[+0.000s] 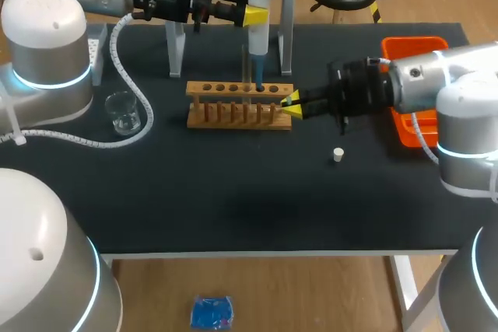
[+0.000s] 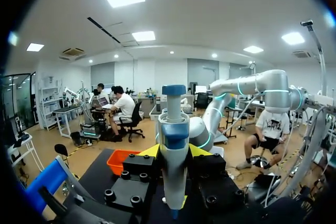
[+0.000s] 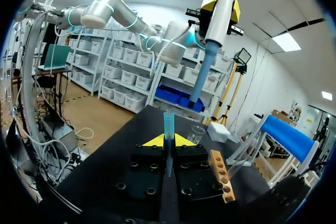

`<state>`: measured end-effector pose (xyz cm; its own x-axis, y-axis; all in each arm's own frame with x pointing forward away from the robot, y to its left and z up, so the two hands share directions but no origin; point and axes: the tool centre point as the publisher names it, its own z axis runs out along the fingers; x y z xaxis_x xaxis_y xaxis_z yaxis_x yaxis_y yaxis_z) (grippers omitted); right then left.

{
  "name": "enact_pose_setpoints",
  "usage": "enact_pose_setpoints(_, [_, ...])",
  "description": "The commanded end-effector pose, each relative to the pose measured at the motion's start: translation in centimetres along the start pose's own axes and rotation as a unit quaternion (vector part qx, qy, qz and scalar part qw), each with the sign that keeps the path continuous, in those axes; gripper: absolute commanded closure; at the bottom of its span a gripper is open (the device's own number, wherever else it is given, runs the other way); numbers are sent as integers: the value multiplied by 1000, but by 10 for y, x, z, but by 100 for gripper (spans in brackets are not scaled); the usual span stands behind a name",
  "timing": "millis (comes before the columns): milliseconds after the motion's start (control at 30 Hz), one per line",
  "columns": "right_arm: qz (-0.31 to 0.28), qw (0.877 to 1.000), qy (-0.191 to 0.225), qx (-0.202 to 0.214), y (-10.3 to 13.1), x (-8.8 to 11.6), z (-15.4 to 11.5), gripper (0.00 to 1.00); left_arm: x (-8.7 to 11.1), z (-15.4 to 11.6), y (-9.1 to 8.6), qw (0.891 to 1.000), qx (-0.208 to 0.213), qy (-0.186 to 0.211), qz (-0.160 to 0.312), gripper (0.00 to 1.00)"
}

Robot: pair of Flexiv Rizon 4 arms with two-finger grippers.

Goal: Invert the test tube, pick up the pipette, mount the tip to pipette, aspirate from beaker and dispense into the tube, eject the tip, return the pipette, and cap with the stopper.

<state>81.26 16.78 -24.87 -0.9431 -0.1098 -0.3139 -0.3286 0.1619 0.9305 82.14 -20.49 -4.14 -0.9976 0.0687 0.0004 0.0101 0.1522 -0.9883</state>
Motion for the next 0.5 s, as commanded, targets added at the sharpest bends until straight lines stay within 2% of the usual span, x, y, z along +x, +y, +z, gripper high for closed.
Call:
enact_pose_setpoints(33, [10, 1000, 9, -4, -9, -11, 10, 100, -1, 0, 0, 1000, -1, 2, 0, 100])
enact_pose_setpoints(500, [24, 1000, 17, -6, -13, -28, 29, 100, -1, 0, 0, 1000, -1, 2, 0, 100])
